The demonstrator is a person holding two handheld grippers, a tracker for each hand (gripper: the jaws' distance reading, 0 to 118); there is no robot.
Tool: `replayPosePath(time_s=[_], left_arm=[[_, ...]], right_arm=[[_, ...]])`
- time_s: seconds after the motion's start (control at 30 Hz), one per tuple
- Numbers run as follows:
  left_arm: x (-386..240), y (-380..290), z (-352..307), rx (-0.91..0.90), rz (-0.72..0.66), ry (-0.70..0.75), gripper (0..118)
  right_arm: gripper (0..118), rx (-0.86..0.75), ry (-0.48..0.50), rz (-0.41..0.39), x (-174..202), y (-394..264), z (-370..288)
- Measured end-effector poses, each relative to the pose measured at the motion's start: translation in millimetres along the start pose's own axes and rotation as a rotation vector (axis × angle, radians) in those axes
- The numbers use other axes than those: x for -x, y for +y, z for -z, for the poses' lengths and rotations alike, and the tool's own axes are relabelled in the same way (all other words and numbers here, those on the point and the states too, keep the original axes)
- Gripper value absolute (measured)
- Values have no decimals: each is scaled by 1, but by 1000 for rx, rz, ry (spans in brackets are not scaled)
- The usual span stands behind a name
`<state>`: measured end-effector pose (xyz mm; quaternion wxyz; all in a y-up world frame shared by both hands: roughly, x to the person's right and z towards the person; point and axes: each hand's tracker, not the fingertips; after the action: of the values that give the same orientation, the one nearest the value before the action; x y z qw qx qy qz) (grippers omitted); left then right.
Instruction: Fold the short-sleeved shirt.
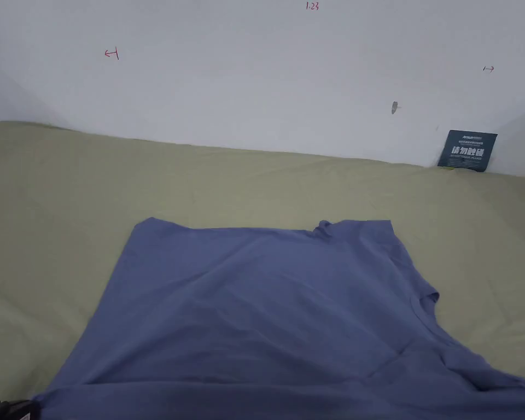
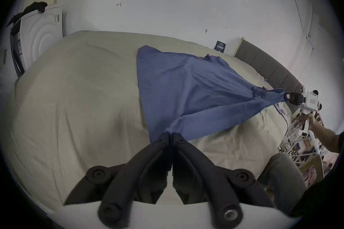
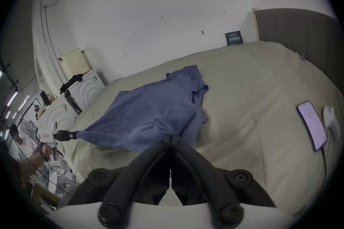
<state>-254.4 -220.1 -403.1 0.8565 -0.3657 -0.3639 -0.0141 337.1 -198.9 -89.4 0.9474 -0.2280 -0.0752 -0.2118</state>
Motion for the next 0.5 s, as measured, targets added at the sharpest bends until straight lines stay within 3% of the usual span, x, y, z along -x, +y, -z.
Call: replayPosePath(time_s=[0.3,0.37,0.4,0.43,0.47,0.5], left_arm=[[2,-40,-3,91,-14,30,5],[2,-50,1,127,-55,73,12],[3,-53,3,159,-70,103,23],[4,-56,3,188,-98,127,47],[5,-60,0,213,-138,133,78],[4,-62,-5,188,-168,112,80]], right_arm=[[0,110,-58,78,-15,-49,-14],[1,149,-84,95,-17,-56,-14],[5,173,-109,102,-17,-56,-14],[18,195,-147,94,-15,-57,-16],[62,228,-165,102,-13,-55,-18],[93,262,-153,107,-11,-54,-21]])
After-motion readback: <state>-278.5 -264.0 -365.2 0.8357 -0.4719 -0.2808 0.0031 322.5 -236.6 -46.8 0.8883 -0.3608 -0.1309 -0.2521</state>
